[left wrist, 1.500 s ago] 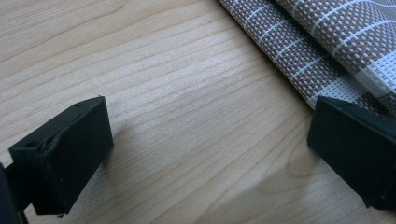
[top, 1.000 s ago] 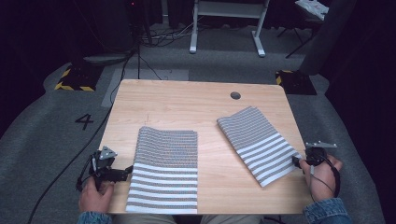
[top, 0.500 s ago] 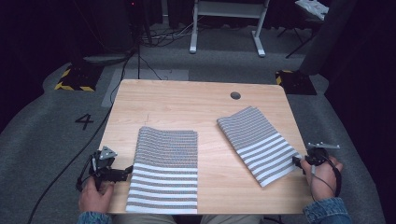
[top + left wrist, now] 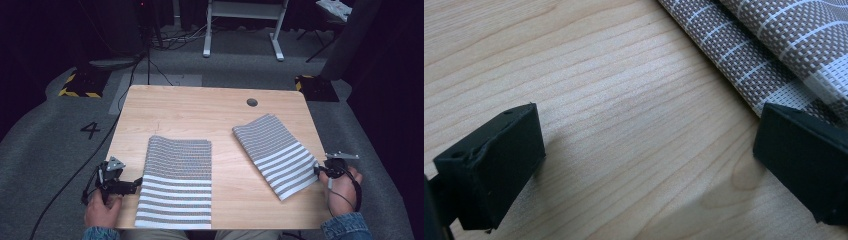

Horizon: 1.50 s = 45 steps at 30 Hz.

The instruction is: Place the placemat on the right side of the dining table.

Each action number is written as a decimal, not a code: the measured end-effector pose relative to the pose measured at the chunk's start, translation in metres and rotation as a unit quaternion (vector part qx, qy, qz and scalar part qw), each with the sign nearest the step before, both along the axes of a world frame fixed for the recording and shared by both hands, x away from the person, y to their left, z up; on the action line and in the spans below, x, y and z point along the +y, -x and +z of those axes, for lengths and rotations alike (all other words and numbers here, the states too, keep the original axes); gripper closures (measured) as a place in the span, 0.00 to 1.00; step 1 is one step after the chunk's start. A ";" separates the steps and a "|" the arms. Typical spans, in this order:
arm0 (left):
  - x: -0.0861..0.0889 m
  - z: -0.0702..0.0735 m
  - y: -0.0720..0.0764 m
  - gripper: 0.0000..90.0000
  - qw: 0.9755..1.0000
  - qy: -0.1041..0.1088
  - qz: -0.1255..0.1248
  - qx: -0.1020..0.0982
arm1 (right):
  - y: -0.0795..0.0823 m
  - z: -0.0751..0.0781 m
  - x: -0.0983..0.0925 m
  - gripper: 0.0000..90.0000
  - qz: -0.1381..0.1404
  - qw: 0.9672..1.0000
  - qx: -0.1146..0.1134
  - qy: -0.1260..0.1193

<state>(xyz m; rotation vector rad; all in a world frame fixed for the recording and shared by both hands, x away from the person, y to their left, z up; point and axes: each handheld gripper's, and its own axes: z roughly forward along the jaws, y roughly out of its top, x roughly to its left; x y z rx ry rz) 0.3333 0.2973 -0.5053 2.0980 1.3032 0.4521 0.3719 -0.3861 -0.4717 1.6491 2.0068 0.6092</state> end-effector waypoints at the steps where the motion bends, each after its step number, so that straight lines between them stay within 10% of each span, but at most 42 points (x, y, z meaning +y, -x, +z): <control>1: 0.000 0.000 0.000 0.00 1.000 0.000 0.000 0.000 | 0.000 0.001 0.002 0.88 0.003 1.000 -0.004 0.008; 11: 0.000 0.000 0.000 0.00 1.000 0.000 0.000 0.000 | 0.007 0.038 0.019 0.95 0.053 0.997 -0.064 -0.007; 19: 0.000 0.000 0.000 0.00 1.000 0.000 0.000 0.000 | 0.023 0.079 0.057 0.96 0.138 0.983 -0.114 -0.040; 25: 0.000 0.000 0.000 0.00 1.000 0.000 0.000 0.000 | 0.042 0.104 0.099 0.96 0.215 0.964 -0.140 -0.065; 35: 0.000 0.000 0.000 0.00 1.000 0.000 0.000 0.000 | 0.088 0.125 0.169 0.95 0.352 0.922 -0.131 -0.098; 40: 0.000 0.000 0.000 0.00 1.000 0.000 0.000 0.000 | 0.104 0.122 0.186 0.54 0.390 0.901 -0.125 -0.145; 45: 0.000 0.000 0.000 0.00 1.000 0.000 0.000 0.000 | 0.101 0.124 0.181 0.46 0.365 0.911 -0.146 -0.122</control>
